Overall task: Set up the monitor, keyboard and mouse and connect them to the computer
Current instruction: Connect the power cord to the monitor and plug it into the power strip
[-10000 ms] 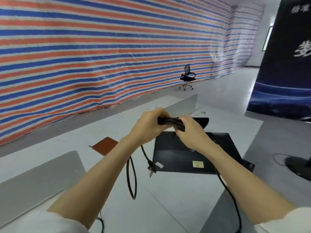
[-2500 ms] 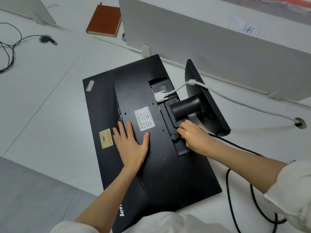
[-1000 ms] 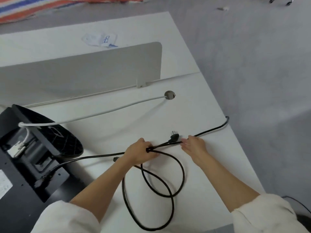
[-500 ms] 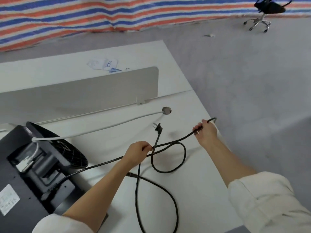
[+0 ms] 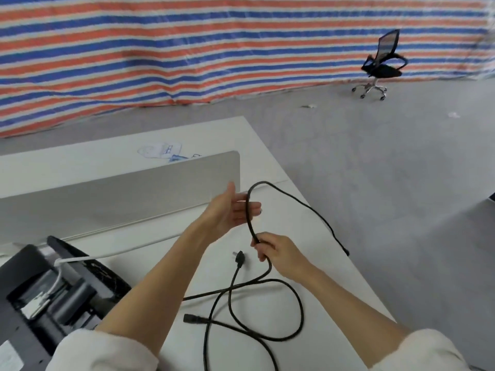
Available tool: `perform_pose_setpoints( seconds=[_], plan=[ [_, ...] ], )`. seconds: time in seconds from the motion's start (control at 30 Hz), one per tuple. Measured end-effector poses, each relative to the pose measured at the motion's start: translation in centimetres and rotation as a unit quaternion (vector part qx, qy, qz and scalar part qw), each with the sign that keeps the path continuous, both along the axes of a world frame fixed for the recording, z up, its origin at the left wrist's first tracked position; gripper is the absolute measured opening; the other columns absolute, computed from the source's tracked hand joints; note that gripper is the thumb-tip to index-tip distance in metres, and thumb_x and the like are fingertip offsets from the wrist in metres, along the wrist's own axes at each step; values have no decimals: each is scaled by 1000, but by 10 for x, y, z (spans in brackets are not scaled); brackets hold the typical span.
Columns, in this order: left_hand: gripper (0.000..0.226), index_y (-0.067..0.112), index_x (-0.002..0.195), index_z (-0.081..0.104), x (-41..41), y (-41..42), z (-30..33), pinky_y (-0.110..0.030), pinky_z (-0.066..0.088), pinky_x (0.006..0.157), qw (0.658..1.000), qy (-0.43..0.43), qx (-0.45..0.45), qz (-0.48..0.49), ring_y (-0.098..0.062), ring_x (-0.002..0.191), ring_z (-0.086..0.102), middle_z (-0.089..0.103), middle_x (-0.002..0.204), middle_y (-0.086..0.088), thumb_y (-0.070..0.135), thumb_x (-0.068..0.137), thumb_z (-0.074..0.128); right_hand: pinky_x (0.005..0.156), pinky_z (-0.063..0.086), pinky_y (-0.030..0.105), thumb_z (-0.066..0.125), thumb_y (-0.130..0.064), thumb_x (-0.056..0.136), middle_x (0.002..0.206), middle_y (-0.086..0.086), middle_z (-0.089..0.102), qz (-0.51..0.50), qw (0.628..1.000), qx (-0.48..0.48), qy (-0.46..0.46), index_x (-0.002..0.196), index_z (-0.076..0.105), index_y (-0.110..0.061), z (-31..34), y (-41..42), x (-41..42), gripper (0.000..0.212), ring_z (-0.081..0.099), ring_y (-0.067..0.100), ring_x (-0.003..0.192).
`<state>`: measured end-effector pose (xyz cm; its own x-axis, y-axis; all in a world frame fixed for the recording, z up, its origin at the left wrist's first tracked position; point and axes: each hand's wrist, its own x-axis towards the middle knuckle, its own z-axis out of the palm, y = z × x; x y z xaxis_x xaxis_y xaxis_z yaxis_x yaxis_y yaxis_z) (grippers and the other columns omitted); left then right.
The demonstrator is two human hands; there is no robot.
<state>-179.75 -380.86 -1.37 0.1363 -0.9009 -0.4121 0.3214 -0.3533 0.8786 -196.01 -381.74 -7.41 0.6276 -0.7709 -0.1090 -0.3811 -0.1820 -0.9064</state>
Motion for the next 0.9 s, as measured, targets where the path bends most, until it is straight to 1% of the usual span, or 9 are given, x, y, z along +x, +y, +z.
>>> perform_pose_setpoints(
  seconds=[0.17,0.23,0.3,0.4,0.5,0.57,0.67,0.8,0.9],
  plan=[
    [21,6,103,57,-14,11,-2,-23,32,56,999,-7,-8,-46,-8,46,33,45,57,4,14,100,37,82,46,16,50,-19,96,78,-12,67,36,998,29,39,105,70,-15,-3,10,-9,22,61,-2,76],
    [27,7,98,63,-9,20,-10,-22,32,55,996,-40,-44,-66,-8,47,31,42,62,3,13,101,37,89,48,30,41,-30,100,92,1,71,-82,975,187,-87,116,61,-13,3,3,-12,32,66,12,89],
    [29,10,96,67,1,30,-13,-23,34,60,991,-64,-70,-91,-10,52,33,43,65,3,14,101,38,96,45,44,31,-37,101,105,13,67,-209,860,365,-288,123,48,-7,10,-16,-14,41,62,26,102],
    [27,10,96,67,19,45,-21,-26,38,65,984,-90,-62,-138,-16,61,34,44,66,1,13,100,40,99,39,50,22,-39,102,123,16,53,-236,743,465,-420,134,35,3,27,-53,-12,54,49,30,117],
    [25,11,99,66,33,58,-30,-25,45,70,974,-115,-39,-192,-17,65,39,46,69,-1,13,100,41,71,48,40,24,-26,102,102,22,55,-297,632,497,-515,115,42,8,37,-81,-1,41,57,28,84],
    [24,11,98,64,43,68,-35,-24,48,72,966,-146,-28,-209,-15,63,47,49,69,-1,13,100,41,52,48,27,24,-3,92,68,13,55,-378,607,474,-514,86,47,-3,37,-92,0,24,55,19,54],
    [25,12,92,64,59,78,-47,-24,49,72,957,-220,9,-191,-13,61,55,54,69,-1,14,101,40,34,28,11,21,4,90,35,-1,35,-405,697,395,-440,66,33,-13,34,-98,-7,32,31,10,26],
    [25,17,95,66,72,83,-64,-27,50,83,931,-254,110,-237,-12,75,63,63,82,-2,16,99,42,38,30,20,24,-8,101,56,0,34,-336,878,195,-280,82,42,-15,37,-84,15,27,29,7,35],
    [21,27,109,64,70,79,-64,-29,46,89,936,-237,131,-224,-13,98,64,65,110,2,31,98,46,47,32,24,25,-9,102,63,1,37,-222,952,70,-201,85,44,-18,49,-64,27,27,33,12,45]
  ],
)
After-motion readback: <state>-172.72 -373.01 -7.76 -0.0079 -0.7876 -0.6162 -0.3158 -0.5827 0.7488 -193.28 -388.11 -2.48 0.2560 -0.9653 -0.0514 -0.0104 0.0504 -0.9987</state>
